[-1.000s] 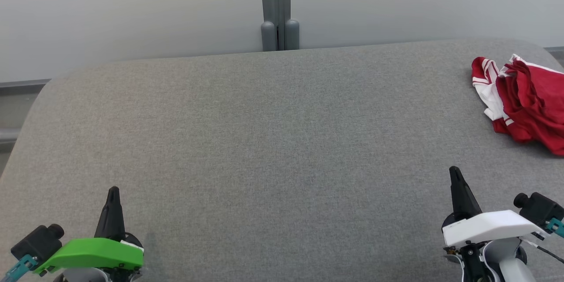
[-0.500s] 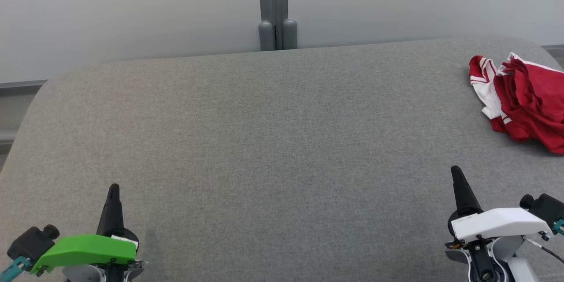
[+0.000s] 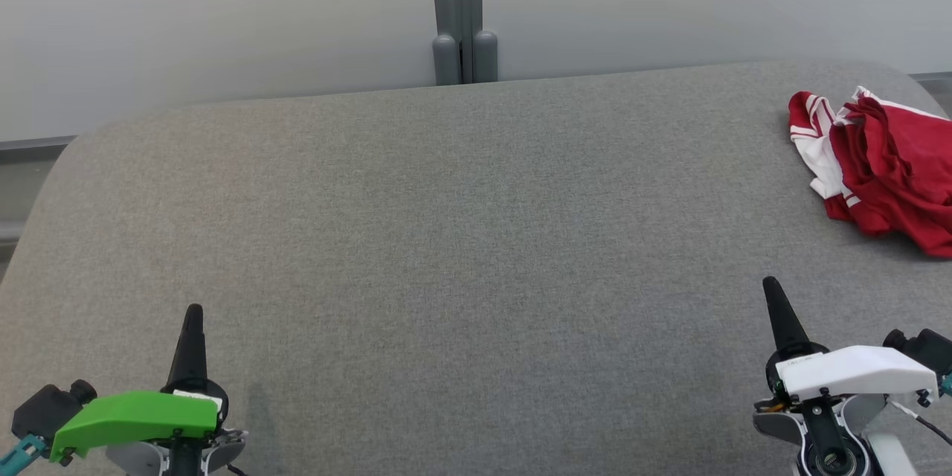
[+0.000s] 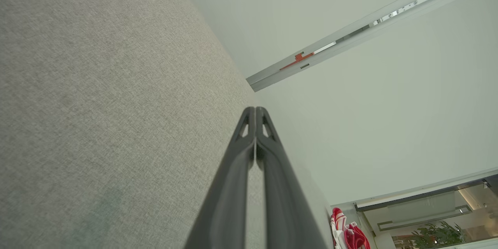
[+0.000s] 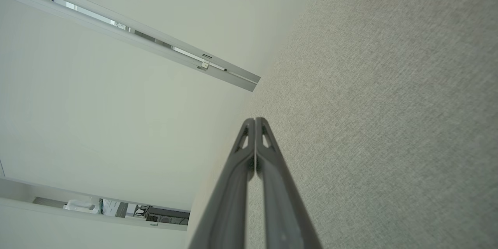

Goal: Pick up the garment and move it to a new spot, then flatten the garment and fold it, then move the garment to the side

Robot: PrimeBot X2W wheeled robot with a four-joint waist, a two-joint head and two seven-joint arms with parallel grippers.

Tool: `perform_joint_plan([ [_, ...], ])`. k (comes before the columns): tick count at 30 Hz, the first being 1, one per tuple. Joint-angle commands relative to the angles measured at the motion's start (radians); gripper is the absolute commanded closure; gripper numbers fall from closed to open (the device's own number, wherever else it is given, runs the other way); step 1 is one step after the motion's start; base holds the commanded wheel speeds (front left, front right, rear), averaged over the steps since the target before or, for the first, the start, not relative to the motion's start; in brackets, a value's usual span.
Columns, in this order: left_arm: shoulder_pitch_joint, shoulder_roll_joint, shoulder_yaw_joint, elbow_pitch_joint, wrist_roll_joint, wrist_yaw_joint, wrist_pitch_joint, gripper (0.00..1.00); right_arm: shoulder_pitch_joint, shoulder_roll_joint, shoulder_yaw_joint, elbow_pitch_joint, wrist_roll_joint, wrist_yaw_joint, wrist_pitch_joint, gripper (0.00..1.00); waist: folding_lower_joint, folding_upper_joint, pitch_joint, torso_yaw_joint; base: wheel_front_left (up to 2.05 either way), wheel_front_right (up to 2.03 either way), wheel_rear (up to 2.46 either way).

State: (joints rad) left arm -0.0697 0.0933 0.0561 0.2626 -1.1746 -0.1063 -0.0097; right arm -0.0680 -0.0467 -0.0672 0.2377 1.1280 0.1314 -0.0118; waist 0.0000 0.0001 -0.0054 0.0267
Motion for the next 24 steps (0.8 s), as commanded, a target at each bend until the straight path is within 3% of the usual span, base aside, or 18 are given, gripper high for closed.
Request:
perform_joint_plan([
  [1, -0.025, 0.001, 0.007, -0.011, -0.024, -0.007, 0.008, 1.0, -0.022, -0.005, -0.005, -0.005, 0.031, -0.001, 0.008, 1.0, 0.0, -0.0001, 0.0, -0.001, 0.0, 0.0, 0.0],
  [24, -0.036, -0.019, 0.032, -0.015, -0.211, -0.017, 0.062, 1.0, -0.032, -0.005, -0.025, 0.001, 0.235, -0.001, 0.063, 1.0, 0.0, -0.0001, 0.003, -0.011, 0.0, 0.0, 0.0],
])
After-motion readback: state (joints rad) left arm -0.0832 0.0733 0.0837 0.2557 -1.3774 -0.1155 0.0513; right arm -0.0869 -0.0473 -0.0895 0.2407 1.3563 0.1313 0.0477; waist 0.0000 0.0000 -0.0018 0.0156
